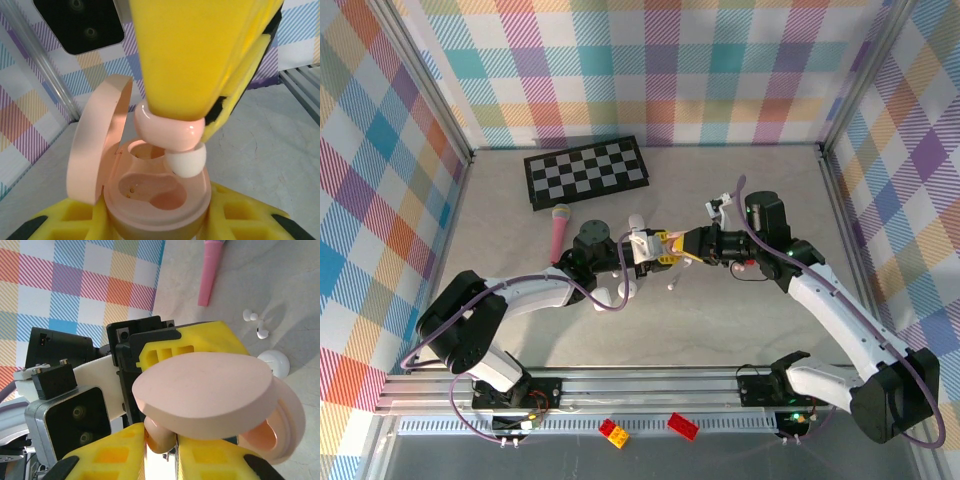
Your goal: Insert the wireless bluetooth earbuds into the charging case
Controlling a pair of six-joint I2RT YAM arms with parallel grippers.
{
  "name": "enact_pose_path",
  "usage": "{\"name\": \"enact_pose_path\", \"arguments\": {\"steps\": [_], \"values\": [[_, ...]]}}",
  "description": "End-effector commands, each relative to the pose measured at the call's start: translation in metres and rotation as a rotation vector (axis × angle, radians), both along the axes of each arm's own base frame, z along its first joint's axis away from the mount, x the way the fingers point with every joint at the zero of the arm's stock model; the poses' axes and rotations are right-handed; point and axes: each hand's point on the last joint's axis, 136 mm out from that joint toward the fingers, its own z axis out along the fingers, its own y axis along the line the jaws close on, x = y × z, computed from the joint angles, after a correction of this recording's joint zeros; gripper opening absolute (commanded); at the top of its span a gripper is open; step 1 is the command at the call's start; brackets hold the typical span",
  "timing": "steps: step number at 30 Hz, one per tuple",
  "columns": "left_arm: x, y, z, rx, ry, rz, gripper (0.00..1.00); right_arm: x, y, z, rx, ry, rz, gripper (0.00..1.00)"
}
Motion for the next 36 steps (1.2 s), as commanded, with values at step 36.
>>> {"name": "enact_pose_path", "arguments": {"steps": [36], "values": [[-0.003,-0.014,0.021,-0.023,-0.026,-0.011,0.30,0.014,-0.005,-0.018,-0.077,0.044,-0.046,0.28]]}}
